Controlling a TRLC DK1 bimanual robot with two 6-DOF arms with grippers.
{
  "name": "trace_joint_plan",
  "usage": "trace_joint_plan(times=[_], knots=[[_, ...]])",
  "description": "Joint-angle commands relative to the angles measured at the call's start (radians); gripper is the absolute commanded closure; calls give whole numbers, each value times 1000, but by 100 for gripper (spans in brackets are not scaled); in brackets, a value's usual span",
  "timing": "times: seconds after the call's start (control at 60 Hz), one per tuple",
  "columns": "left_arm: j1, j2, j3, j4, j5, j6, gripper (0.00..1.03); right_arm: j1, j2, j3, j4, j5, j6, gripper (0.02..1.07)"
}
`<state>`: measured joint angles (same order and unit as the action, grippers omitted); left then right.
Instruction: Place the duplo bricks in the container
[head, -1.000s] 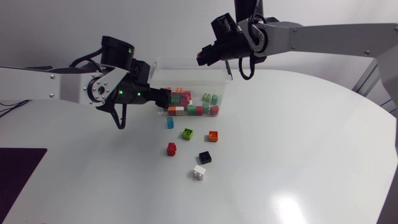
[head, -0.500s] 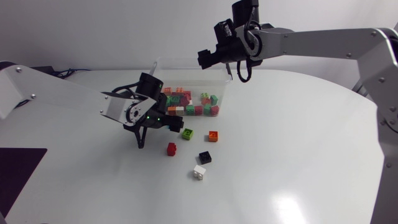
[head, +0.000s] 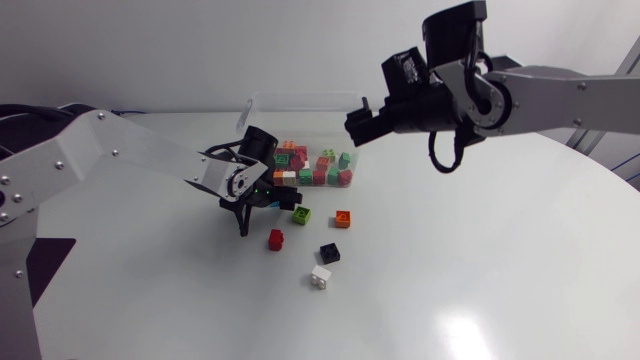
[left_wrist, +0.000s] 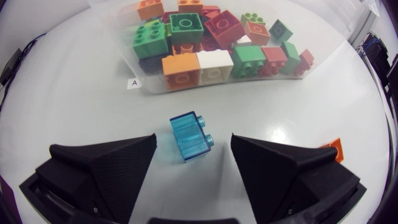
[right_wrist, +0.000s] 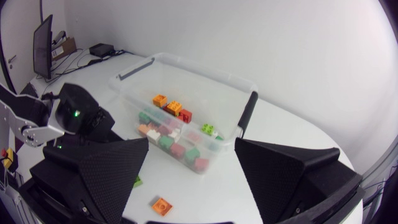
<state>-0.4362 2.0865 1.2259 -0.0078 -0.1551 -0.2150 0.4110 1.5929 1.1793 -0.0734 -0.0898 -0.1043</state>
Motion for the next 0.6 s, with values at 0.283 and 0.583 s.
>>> trace_joint_plan(times=[0.283, 0.583], knots=[[-6, 49, 43, 20, -9, -38, 54, 9, -97, -279, 3, -108, -184, 7], [-4, 40, 30, 26, -9, -35, 76, -17, 36, -253, -39, -148, -333, 7]])
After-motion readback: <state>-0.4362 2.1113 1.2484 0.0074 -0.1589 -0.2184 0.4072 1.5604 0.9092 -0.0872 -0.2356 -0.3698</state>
